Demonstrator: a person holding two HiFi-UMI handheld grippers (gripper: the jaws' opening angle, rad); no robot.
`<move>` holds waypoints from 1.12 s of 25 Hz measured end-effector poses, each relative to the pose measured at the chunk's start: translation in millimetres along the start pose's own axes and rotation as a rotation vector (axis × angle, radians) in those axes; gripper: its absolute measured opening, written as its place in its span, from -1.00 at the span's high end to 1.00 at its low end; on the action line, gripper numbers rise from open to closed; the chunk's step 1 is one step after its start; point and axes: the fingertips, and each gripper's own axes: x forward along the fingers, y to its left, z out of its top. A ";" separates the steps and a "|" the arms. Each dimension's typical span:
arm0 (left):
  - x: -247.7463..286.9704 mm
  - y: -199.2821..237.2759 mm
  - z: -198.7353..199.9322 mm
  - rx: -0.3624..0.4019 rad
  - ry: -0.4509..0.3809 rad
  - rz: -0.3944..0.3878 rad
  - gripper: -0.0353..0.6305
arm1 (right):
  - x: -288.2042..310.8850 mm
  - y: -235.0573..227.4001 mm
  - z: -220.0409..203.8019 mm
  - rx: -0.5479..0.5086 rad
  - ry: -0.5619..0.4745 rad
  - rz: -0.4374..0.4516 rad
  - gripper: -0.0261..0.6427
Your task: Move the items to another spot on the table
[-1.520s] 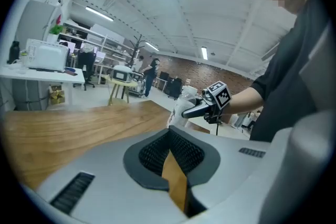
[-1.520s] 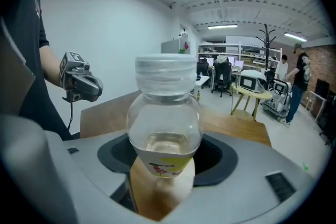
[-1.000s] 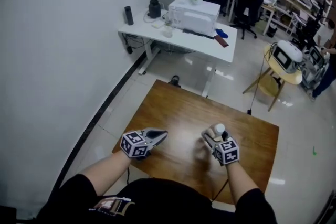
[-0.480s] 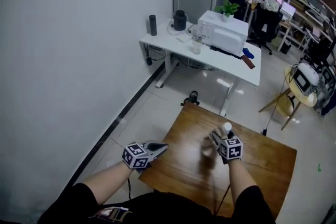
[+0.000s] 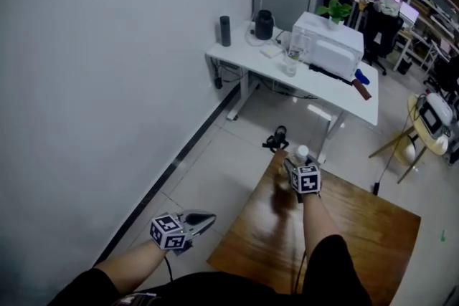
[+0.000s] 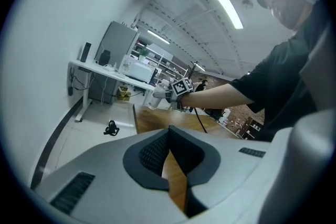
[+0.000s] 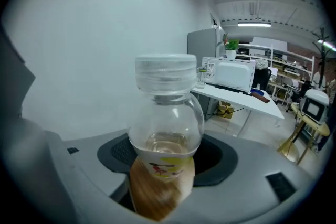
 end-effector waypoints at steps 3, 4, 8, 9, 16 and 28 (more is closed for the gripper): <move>-15.0 5.4 -7.9 -0.039 -0.009 0.015 0.92 | 29.7 8.3 4.2 -0.008 0.013 -0.007 0.03; -19.3 5.5 -10.1 -0.049 -0.011 0.017 0.92 | 36.9 10.5 3.1 -0.007 0.023 -0.010 0.03; -30.9 7.5 -17.3 -0.070 -0.007 0.025 0.92 | 56.5 20.8 -13.1 0.012 0.078 -0.020 0.02; -32.4 9.0 -19.4 -0.073 -0.003 0.028 0.92 | 59.2 22.6 -14.2 0.024 0.071 -0.022 0.01; -32.2 8.3 -17.1 -0.076 0.005 0.003 0.92 | 61.0 27.3 -19.4 0.048 0.127 -0.009 -0.14; 23.9 -51.9 2.4 -0.006 -0.033 -0.150 0.92 | -91.6 52.5 -80.9 0.086 0.086 0.097 -0.11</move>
